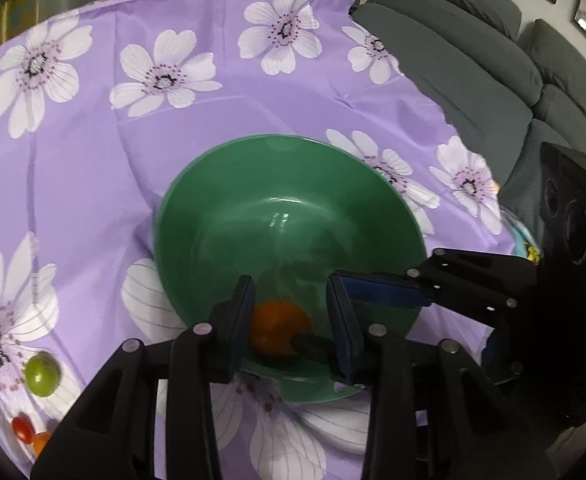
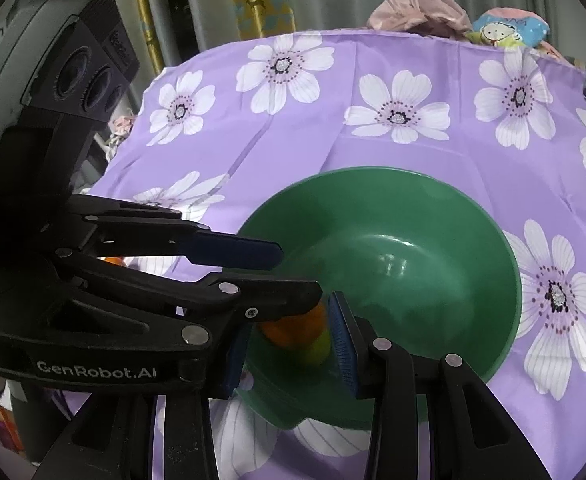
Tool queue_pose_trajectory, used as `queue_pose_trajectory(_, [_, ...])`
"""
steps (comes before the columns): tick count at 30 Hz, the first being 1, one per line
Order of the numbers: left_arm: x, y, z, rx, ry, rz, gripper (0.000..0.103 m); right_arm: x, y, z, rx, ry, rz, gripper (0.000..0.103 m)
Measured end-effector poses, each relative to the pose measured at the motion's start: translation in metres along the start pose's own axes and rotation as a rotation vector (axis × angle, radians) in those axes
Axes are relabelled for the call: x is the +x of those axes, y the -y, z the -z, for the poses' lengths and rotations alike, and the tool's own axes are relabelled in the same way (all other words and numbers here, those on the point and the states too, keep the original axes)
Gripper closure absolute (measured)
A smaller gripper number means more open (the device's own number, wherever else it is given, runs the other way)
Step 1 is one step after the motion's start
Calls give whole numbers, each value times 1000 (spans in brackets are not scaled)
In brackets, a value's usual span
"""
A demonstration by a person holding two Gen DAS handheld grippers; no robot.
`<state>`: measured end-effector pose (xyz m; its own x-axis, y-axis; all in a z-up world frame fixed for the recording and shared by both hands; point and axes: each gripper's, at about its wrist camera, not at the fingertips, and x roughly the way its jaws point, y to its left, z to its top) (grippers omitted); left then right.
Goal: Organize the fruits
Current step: 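Carry the tangerine into the green bowl and open the left gripper while the right gripper holds the bowl, then withdraw the left gripper from the bowl back toward the fruit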
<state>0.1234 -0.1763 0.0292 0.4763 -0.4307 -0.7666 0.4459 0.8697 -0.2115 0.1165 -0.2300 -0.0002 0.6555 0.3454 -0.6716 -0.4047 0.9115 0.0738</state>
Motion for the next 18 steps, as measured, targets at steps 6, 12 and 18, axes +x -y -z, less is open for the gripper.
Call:
queue_pose_trajectory(6, [-23,4,7,22,59,-105,49,-15,0,1,15,19,39,63])
queue_pose_trajectory(12, [-48,6,17,29,112,-186,47,-35,-4,4,24,45,70,63])
queue_pose_trajectory(18, [-73,6,32,29,145,-298,46,-51,-18,3,11,73,55,63])
